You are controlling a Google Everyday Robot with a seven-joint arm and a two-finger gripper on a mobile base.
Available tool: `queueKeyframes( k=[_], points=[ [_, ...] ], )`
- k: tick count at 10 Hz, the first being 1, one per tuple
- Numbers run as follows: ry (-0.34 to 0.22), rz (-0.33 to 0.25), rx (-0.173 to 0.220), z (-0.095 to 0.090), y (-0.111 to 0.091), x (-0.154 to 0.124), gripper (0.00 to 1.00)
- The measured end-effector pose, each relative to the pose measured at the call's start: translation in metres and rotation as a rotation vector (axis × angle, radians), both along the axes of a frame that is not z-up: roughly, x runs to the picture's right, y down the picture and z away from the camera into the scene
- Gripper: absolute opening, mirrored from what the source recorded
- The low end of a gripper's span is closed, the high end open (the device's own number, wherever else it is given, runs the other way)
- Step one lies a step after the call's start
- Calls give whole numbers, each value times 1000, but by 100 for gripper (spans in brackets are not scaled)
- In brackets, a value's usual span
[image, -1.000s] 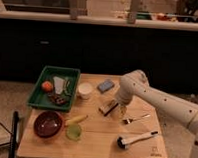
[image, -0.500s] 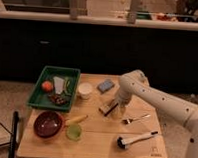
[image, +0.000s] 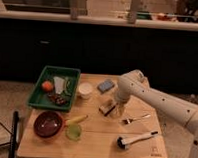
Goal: Place eraser in plastic cup
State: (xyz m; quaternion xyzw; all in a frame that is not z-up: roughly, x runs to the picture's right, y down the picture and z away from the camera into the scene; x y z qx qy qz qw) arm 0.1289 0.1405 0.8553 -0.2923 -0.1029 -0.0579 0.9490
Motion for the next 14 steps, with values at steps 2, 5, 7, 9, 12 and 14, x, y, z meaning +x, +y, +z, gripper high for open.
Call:
queueKeyframes(
  k=[2, 5, 7, 9, 12, 14],
  points=[
    [-58, -72, 23, -2, -4, -10, 80],
    [-127, -155, 42, 0, -8, -19, 80],
    [-170, -202, 45, 4, -8, -27, 80],
    [-205, -243, 45, 8, -6, -32, 80],
    [-244, -293, 25, 20, 0, -39, 80],
    [-258, -309, 7, 29, 5, -38, 80]
  ],
)
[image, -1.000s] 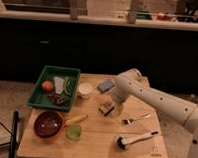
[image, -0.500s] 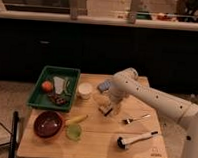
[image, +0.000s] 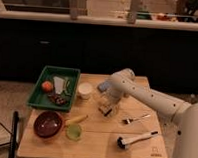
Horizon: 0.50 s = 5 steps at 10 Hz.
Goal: Place eraser in plastic cup
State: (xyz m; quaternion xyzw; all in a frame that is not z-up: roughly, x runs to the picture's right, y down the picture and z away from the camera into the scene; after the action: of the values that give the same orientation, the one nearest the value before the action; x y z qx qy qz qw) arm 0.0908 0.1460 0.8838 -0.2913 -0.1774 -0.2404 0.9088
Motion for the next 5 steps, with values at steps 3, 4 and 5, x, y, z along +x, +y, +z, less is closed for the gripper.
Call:
queueKeyframes(
  k=[3, 4, 5],
  points=[
    [-9, -11, -11, 8, 4, 5, 56],
    [-11, -12, -14, 10, 5, 7, 48],
    [-14, -14, -18, 13, 6, 9, 36]
  ],
)
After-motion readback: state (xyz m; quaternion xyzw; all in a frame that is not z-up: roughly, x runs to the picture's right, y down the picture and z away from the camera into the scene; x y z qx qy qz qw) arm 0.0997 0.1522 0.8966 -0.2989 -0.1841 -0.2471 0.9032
